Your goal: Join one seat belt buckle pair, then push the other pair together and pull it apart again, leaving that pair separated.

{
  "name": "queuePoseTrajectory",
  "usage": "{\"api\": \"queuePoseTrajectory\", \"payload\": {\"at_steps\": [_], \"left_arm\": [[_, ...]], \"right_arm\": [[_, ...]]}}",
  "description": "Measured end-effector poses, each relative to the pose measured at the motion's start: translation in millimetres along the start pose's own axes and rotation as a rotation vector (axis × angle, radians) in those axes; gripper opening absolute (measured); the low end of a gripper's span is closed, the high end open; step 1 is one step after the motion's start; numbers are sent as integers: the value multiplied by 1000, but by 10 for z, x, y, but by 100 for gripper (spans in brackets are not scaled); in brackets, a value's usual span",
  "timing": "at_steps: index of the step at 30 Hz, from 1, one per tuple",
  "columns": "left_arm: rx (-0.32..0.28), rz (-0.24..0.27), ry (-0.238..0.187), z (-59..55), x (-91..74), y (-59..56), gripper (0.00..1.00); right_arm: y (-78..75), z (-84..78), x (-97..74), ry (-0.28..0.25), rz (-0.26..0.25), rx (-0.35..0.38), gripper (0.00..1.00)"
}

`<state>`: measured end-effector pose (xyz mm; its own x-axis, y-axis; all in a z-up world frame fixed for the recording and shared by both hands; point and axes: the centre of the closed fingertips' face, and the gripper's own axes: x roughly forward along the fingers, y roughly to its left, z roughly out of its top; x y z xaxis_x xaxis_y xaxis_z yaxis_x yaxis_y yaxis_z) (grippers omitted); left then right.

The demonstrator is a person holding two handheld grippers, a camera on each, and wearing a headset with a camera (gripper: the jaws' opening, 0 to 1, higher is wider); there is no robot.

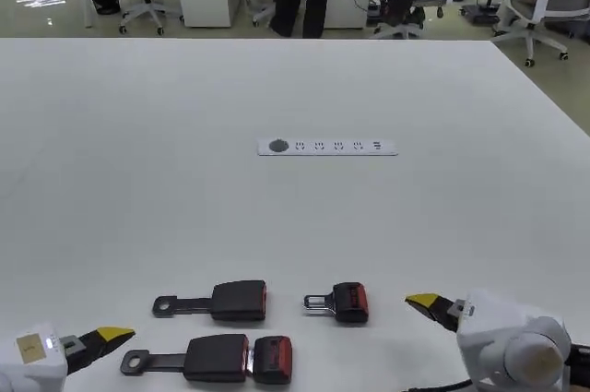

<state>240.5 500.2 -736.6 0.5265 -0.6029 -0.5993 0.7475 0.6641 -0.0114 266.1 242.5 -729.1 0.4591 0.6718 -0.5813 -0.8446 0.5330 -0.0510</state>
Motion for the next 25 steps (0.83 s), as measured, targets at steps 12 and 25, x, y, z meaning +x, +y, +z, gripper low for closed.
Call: {"api": "queuePoseTrajectory", "payload": {"at_steps": [12, 25], "left_arm": [[-14, 22, -40, 23, 5, -107, 89], [-22, 21, -58, -30, 32, -190, 100]], "right_arm": [[169, -17, -17, -70, -39, 59, 99], [177, -44, 6, -97, -44, 66, 99]]}}
